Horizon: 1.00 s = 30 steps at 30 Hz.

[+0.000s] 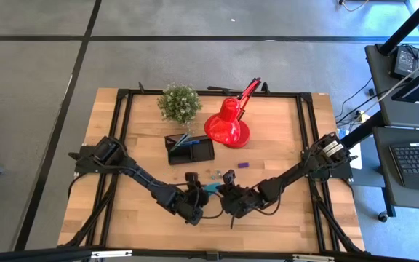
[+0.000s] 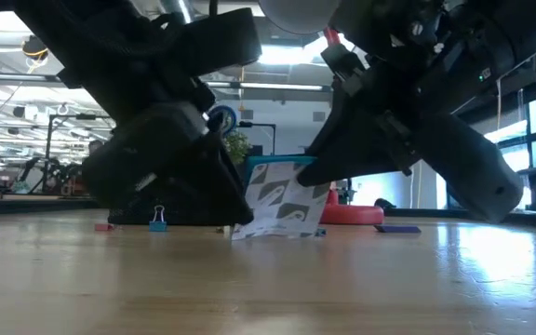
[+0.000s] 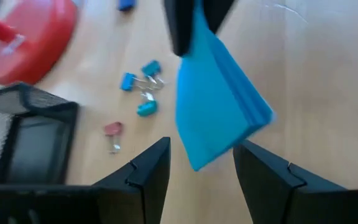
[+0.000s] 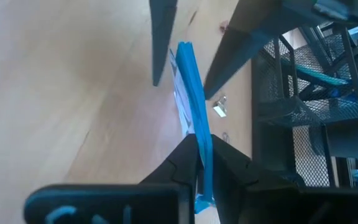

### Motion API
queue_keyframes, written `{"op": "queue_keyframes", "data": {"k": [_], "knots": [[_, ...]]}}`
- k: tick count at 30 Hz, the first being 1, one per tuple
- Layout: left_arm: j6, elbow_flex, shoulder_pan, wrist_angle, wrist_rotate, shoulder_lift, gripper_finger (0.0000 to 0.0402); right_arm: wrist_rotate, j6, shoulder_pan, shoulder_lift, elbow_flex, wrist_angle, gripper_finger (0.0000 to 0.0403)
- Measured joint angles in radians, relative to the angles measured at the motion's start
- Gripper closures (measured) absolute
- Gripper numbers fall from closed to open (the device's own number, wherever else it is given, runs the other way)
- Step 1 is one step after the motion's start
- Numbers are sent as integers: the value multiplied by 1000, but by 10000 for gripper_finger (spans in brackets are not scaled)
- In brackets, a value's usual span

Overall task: Pick and place office supplies into organizer
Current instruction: Put the blue sticky notes into the black desk organizer

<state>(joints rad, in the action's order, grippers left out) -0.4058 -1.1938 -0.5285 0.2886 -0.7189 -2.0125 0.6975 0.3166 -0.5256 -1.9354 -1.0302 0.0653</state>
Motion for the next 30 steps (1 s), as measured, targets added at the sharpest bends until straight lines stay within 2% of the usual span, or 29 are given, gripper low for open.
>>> {"op": "queue_keyframes", "data": {"k": [5, 10, 18, 26, 30], "knots": [[8, 0, 5, 0, -27, 0, 231, 0, -1, -1, 0, 0, 0, 367], [7, 0, 19, 0, -27, 0, 245, -1, 2, -1, 1, -1, 0, 388], [8, 0, 34, 0, -13, 0, 310, -19, 2, -1, 2, -1, -5, 381], [82, 0, 30, -1, -12, 0, 392, -19, 11, -1, 2, -2, -22, 382], [119, 0, 30, -2, -12, 0, 395, -19, 17, -1, 2, -3, -37, 375]]}}
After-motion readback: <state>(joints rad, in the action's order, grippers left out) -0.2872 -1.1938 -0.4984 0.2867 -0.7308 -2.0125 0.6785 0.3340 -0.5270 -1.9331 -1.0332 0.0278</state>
